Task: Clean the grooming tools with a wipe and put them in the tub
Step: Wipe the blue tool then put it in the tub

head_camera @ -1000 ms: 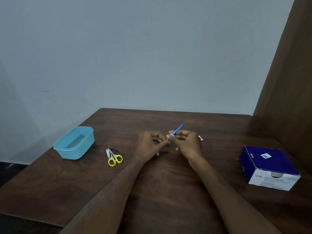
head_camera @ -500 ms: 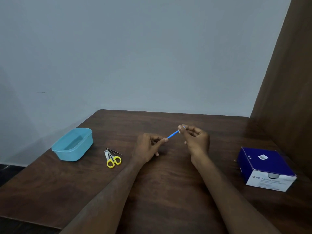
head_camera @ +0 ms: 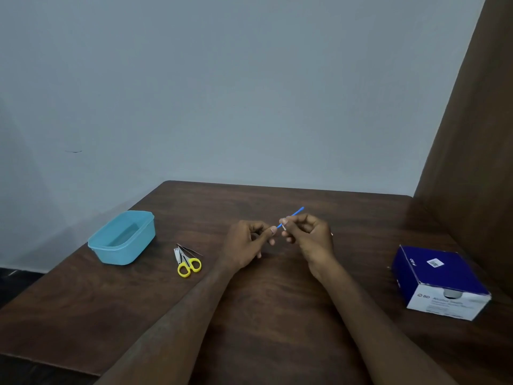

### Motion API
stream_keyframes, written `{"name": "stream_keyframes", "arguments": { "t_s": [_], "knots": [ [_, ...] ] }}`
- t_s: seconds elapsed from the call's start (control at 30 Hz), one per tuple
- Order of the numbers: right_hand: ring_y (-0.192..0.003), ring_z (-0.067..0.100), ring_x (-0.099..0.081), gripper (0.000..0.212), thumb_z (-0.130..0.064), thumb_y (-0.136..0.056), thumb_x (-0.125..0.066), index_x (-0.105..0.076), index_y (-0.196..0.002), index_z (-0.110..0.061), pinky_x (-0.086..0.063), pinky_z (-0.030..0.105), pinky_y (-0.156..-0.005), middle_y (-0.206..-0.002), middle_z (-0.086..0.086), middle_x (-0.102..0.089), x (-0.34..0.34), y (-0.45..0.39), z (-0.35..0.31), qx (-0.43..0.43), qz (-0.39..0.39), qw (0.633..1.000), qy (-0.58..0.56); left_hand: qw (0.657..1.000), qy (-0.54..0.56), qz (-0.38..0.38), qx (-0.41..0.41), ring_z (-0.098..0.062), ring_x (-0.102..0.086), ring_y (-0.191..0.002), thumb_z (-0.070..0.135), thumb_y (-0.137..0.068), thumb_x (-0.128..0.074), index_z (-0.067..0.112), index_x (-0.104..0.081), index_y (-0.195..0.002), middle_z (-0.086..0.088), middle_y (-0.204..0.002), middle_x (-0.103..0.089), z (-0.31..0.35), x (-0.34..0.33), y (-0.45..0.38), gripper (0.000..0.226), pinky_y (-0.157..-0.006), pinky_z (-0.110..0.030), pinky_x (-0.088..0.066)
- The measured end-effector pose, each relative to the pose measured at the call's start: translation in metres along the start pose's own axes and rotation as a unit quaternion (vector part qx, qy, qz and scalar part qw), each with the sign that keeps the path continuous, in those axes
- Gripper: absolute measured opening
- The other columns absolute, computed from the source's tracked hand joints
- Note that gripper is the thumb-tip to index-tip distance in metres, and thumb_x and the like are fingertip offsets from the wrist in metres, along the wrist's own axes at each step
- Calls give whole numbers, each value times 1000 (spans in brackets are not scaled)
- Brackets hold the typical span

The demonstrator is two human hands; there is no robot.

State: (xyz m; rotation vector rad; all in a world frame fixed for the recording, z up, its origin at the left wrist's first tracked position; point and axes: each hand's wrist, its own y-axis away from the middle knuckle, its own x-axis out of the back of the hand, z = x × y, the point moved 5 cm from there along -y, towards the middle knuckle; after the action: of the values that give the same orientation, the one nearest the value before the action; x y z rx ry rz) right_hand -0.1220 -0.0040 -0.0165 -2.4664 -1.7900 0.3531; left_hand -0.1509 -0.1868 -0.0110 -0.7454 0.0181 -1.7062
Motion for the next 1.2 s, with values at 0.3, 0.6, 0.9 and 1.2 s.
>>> {"name": "stream_keyframes", "arguments": {
  "t_s": [0.3,0.6,0.9,1.2],
  "knots": [
    [-67,18,-71,27,-13,-90,-84,-66,-110,-13,-56,32,-66,-84,12,-81,14,-4,-7,6,37,999,-7,999,51,11,4,-14,-58,-45,29,-102,-73,20,-80,-93,4,-82,-80,-3,1,-2,15,-54,-29,-49],
    [-60,19,-75,11,-8,-86,-87,-78,-89,-13,-60,32,-64,-74,2,-79,-1,10,-17,87,-75,972,204,952,259,150,62,-9,-65,-70,17,-92,-84,11,-83,-100,-6,-87,-80,-13,24,0,10,-52,-19,-46],
    [-63,13,-68,7,-7,-103,-67,-72,-99,-5,-55,26,-62,-87,12,-81,-55,37,-6,16,-43,999,17,951,282,114,53,-15,-67,-73,24,-97,-80,9,-81,-97,-5,-87,-78,-8,26,4,16,-59,-27,-51],
    [-56,6,-65,11,-15,-97,-77,-77,-87,-19,-51,29,-59,-63,-5,-72,-45,54,1,38,76,994,74,985,-27,173,-4,4,-62,-58,42,-95,-79,30,-71,-77,18,-67,-68,19,113,14,22,-58,-13,-44]
  ]
}}
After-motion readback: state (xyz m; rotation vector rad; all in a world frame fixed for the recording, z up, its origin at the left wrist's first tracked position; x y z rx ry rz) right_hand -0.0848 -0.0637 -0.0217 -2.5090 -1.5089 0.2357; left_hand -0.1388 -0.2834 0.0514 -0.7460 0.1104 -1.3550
